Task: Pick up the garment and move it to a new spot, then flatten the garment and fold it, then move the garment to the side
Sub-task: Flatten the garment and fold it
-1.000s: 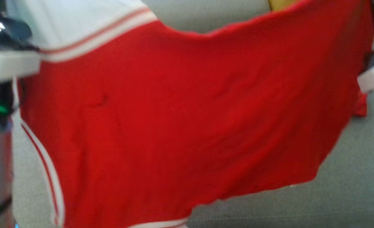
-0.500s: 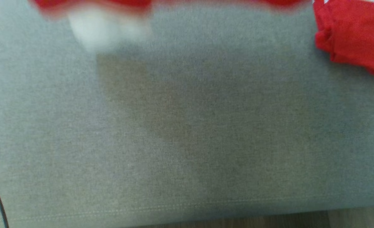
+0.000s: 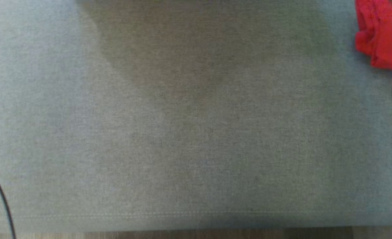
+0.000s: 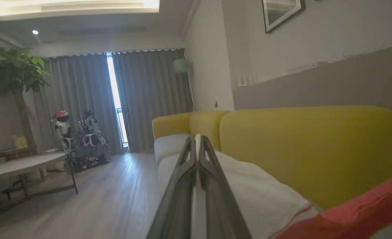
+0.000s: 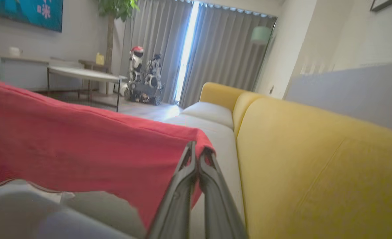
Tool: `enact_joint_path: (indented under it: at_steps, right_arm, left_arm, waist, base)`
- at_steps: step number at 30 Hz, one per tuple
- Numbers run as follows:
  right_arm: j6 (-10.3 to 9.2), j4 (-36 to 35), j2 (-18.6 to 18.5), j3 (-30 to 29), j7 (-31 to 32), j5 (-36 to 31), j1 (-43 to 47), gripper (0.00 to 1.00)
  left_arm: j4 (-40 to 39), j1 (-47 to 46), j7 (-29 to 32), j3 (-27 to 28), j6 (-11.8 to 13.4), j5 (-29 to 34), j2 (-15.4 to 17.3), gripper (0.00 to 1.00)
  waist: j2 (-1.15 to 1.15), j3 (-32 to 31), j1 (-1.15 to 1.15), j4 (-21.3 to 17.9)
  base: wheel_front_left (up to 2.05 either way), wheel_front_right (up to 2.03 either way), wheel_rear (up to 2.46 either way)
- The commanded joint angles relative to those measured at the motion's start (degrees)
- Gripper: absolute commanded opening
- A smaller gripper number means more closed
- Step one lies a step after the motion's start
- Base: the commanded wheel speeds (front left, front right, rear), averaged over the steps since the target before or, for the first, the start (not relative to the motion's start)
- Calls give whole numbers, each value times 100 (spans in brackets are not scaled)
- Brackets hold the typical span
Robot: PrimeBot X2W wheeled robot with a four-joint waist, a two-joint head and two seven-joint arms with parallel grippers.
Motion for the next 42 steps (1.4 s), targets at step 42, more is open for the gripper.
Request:
enact_joint_path:
  at_steps: [42]
  right_arm:
    - [-5, -1134, -2178, 4600, 2715, 4390, 3764, 0]
  left_arm:
    - [-454, 5180, -20, -2521, 7, 120, 1265, 0]
  waist:
    - [0, -2027, 0, 165]
  base:
    - [0, 0, 0]
